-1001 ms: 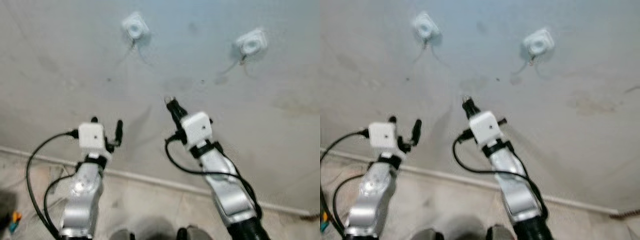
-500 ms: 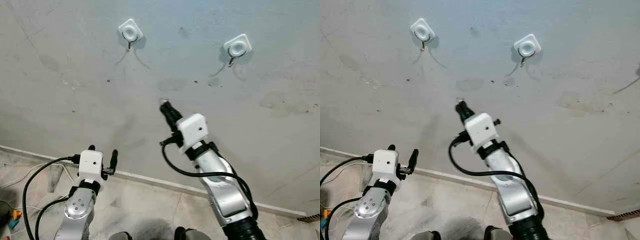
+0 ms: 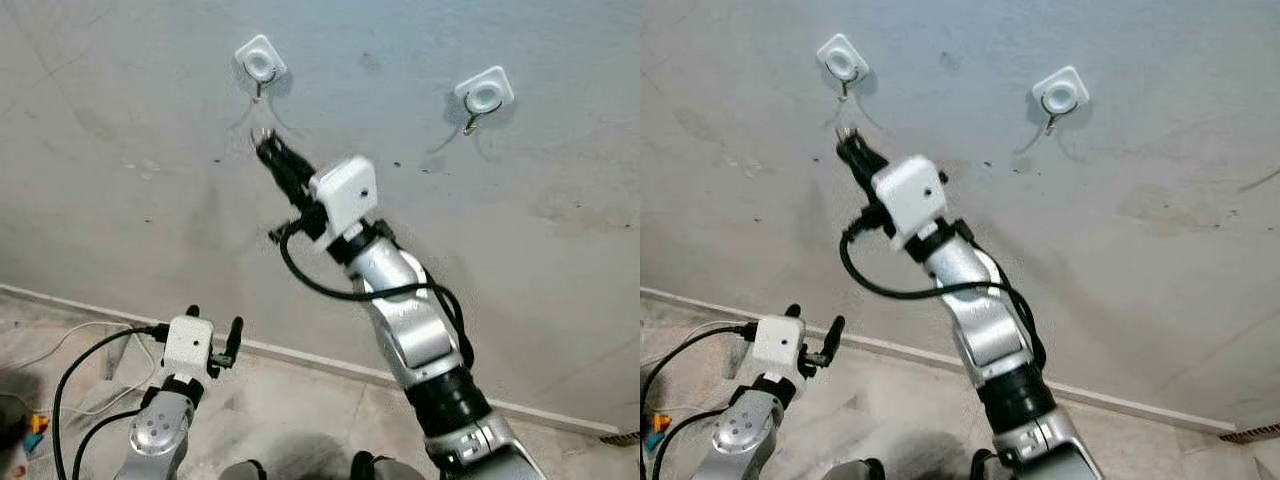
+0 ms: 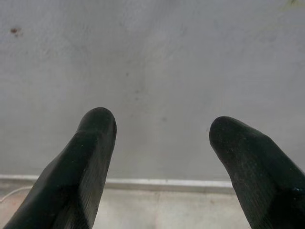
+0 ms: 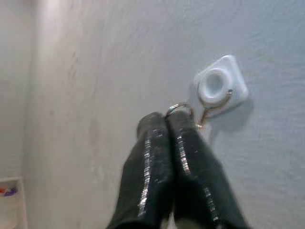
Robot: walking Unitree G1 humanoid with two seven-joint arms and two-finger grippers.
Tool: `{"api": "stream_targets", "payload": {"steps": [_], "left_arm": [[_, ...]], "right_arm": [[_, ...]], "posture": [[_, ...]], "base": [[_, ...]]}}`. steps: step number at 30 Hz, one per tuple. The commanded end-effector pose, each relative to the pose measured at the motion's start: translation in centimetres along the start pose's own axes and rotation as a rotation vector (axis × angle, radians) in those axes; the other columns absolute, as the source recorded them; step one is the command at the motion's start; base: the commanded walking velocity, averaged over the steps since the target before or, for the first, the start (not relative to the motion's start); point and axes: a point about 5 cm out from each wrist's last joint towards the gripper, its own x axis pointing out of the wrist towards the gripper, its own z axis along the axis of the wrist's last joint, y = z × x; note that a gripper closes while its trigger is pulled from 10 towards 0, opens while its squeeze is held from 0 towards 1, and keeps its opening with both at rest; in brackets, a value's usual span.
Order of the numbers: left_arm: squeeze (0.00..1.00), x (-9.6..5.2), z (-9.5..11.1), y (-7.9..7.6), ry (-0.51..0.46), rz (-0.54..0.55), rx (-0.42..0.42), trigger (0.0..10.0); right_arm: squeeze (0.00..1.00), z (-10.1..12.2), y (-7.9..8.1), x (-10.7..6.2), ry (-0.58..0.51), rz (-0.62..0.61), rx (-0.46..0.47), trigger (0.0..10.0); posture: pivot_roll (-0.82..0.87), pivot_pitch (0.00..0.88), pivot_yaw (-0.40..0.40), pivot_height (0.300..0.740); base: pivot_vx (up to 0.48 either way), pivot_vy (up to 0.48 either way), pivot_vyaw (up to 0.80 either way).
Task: Hang keys on a hook
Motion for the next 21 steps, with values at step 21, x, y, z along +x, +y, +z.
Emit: {"api": "stream_targets", "payload": {"steps": [21], "left_arm": [[0.0, -0.2, 0.5, 0.5, -0.02, -0.013, 0.022, 10.0]], "right_arm": [[0.0, -0.6, -1.1, 1.7, -0.02, -0.088, 0.074, 10.0]], "posture": [[0.14, 0.198, 0.059, 0.74]], "base": [[0.0, 0.0, 0.0]]}}
